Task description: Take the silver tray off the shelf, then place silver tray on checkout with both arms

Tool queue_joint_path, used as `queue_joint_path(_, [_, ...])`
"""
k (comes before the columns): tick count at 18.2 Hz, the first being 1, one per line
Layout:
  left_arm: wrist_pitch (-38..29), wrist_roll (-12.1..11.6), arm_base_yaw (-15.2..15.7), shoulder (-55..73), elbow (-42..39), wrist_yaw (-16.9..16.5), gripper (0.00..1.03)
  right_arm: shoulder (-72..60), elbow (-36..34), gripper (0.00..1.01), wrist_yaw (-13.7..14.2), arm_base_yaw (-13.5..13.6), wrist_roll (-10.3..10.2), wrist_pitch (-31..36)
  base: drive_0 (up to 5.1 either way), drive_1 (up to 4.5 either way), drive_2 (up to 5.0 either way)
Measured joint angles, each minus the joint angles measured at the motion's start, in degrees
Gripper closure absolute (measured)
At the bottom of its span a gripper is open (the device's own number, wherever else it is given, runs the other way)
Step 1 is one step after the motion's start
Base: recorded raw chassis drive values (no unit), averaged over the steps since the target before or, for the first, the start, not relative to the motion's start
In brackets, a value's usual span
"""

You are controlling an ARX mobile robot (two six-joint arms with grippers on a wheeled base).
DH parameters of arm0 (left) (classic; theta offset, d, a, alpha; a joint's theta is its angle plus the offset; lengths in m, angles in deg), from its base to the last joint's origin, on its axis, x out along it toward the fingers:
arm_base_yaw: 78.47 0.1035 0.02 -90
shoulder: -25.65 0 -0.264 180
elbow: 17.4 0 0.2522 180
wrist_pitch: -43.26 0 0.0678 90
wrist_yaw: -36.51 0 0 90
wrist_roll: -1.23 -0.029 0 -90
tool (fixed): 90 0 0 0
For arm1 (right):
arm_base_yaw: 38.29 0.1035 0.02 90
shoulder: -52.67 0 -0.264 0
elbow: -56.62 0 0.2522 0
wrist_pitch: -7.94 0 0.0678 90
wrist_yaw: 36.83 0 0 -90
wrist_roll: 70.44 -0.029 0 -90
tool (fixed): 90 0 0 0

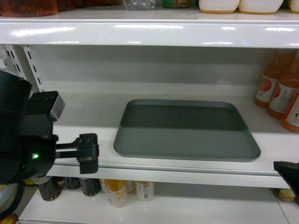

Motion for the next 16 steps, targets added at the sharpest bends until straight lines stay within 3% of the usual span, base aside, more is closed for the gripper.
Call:
queue_joint_path(2, [1.70, 0.52, -1.66, 7.41, 7.91, -0.02, 0.05, -7.82, 5.92, 0.03, -0.42, -0.15, 0.31, 0.24, 0.0, 0.00, 0.0])
queue_joint_path(3, [3.98, 0.09, -3.26, 13.03, 15.02, -0.44, 0.05, -13.05, 11.30, 0.03, -0.26, -0.07, 0.63, -0.61, 0.0, 0.00, 0.0])
queue_joint_path(5, [8.57, 0.09, -3.65, 18.97, 25.55, -0.46, 0.05, -21.99, 22.21, 0.03, 0.61, 1.16, 0.22, -5.25, 0.0, 0.00, 0.0])
queue_joint_path(9, [10.49, -0.09, -3.32, 21.29, 28.74, -0.66, 0.05, -24.83, 27.19, 0.03, 0.66, 2.32, -1.60, -7.93, 0.0, 0.00, 0.0])
queue_joint_path(12, [11.52, -0.52, -3.28, 23.12, 30.97, -0.85, 0.05, -27.93, 32.57, 0.03, 2.75, 3.48, -2.40, -10.32, 0.0, 0.00, 0.0])
queue_joint_path(16, [12.79, -0.57, -3.28, 24.50, 32.54, -0.81, 0.05, -32.11, 38.82, 0.03, 5.77, 2.95, -3.21, -13.55, 0.0, 0.00, 0.0])
